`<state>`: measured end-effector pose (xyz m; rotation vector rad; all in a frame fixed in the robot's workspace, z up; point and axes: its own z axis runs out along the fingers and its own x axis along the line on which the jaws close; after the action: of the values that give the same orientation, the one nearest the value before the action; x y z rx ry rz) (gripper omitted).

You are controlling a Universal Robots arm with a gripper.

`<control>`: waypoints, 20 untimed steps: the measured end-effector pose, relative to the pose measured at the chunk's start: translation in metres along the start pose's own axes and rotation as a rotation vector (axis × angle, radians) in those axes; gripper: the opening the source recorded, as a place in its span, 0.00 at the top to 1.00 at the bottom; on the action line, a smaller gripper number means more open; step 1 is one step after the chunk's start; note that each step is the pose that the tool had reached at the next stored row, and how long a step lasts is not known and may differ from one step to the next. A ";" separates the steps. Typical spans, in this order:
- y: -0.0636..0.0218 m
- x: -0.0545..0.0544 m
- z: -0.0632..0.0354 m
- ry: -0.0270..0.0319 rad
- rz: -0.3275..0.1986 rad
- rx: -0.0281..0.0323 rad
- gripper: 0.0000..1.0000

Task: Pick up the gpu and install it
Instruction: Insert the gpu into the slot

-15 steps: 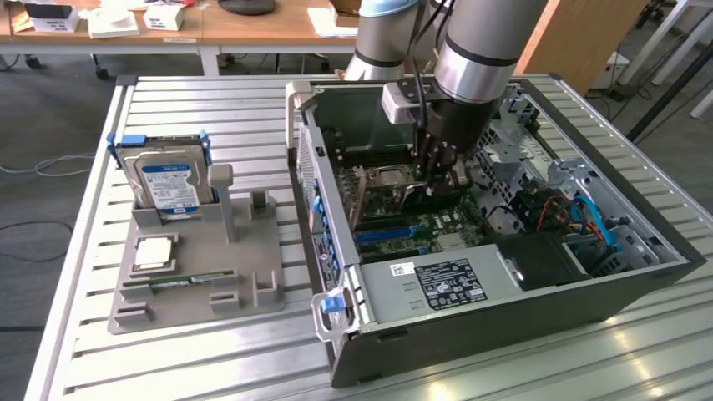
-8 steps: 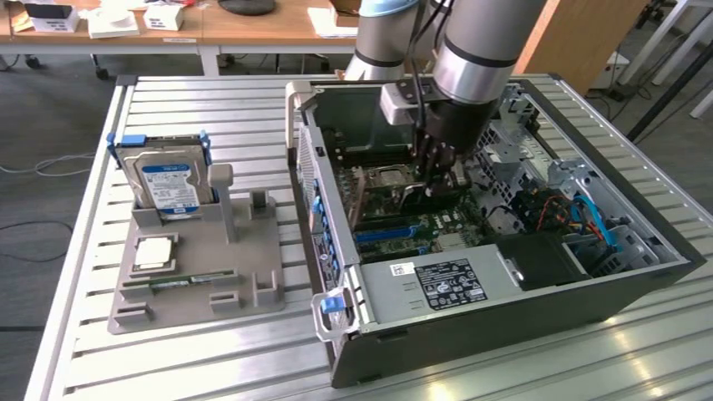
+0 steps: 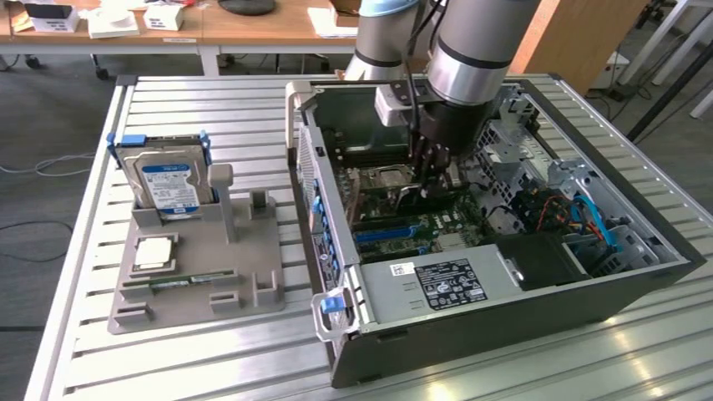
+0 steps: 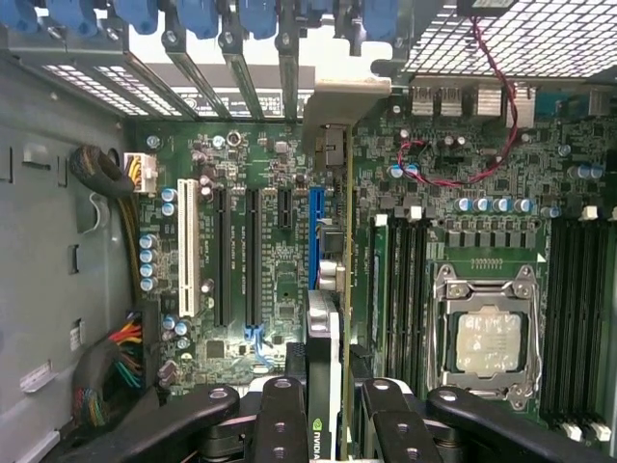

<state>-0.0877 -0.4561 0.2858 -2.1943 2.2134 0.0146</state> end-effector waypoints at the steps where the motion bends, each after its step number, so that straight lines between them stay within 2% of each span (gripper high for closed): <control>1: 0.0003 0.000 0.0007 -0.0002 0.000 0.0001 0.73; 5: 0.0015 0.000 0.0045 -0.0002 0.000 0.0001 0.73; 14: 0.0035 0.000 0.0049 0.0000 0.000 0.0000 0.73; 20: 0.0036 0.000 0.0088 0.0000 0.000 0.0000 0.73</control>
<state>-0.0913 -0.4561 0.2770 -2.1942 2.2135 0.0147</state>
